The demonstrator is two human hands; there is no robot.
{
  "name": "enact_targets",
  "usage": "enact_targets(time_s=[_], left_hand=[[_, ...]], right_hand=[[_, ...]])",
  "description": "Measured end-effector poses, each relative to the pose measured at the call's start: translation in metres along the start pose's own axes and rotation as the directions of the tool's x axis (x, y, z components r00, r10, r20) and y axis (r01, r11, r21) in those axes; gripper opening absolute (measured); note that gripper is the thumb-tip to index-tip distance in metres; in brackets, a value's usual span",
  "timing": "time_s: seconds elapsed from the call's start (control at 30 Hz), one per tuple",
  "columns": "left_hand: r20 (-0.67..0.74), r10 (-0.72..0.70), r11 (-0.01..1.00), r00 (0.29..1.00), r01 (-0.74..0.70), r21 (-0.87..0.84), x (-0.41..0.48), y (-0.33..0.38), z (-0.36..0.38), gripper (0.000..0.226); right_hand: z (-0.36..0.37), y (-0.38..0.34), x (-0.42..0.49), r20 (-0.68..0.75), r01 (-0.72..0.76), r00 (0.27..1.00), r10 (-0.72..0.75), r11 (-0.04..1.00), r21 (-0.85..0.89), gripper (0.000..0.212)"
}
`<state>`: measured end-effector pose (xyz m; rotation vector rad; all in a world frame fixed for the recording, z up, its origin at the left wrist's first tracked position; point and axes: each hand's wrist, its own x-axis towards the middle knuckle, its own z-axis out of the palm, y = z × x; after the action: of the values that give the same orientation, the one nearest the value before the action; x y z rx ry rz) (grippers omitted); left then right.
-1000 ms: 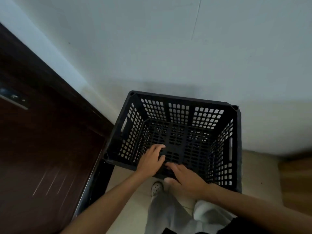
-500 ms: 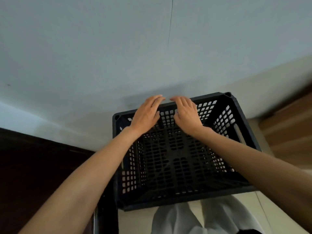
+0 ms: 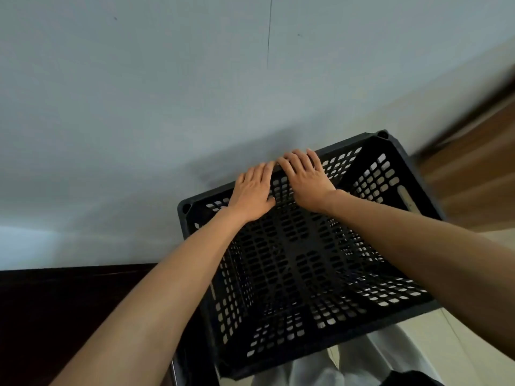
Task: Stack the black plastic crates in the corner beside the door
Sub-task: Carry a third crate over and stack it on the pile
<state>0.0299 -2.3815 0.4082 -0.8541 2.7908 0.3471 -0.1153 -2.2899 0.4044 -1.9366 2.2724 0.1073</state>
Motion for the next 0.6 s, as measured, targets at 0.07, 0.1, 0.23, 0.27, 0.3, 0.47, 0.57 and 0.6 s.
enact_targets(time_s=[0.07, 0.1, 0.23, 0.27, 0.3, 0.47, 0.57, 0.6], left_hand=[[0.046, -0.005, 1.0, 0.999, 0.005, -0.007, 0.001, 0.001, -0.003, 0.088], [0.067, -0.009, 1.0, 0.998, 0.009, -0.009, 0.002, 0.0, -0.004, 0.089], [0.099, -0.031, 0.999, 0.995, 0.031, 0.01, 0.005, 0.001, -0.007, 0.093], [0.113, -0.032, 0.999, 0.993, 0.031, 0.007, 0.007, 0.0, -0.01, 0.093], [0.135, -0.029, 1.0, 0.99, 0.03, -0.005, 0.009, -0.001, -0.013, 0.092], [0.077, 0.056, 0.997, 0.995, -0.052, -0.052, -0.012, -0.006, -0.015, 0.081], [-0.137, 0.022, 1.0, 0.99, -0.025, -0.017, -0.049, -0.017, -0.001, 0.077], [-0.19, 0.004, 1.0, 0.982, -0.006, -0.008, -0.063, -0.023, 0.002, 0.078]], right_hand=[[0.0, 0.0, 0.001, 0.025, 0.002, 1.0, -0.001, 1.0, -0.022, 0.09], [0.0, 0.0, 0.001, 0.036, 0.001, 0.999, 0.001, 0.999, -0.032, 0.092], [-0.005, 0.001, 0.006, 0.09, 0.004, 0.996, 0.0, 0.999, -0.05, 0.098], [-0.008, 0.001, 0.008, 0.121, 0.008, 0.993, -0.003, 0.999, -0.044, 0.1], [-0.012, 0.002, 0.01, 0.161, 0.011, 0.987, -0.005, 0.999, -0.036, 0.101], [-0.031, 0.003, 0.005, 0.329, 0.055, 0.944, -0.036, 0.997, -0.048, 0.099], [-0.049, 0.001, 0.011, 0.434, 0.045, 0.901, -0.021, 0.998, -0.044, 0.089], [-0.056, -0.002, 0.014, 0.437, 0.043, 0.899, -0.026, 0.999, -0.029, 0.084]])
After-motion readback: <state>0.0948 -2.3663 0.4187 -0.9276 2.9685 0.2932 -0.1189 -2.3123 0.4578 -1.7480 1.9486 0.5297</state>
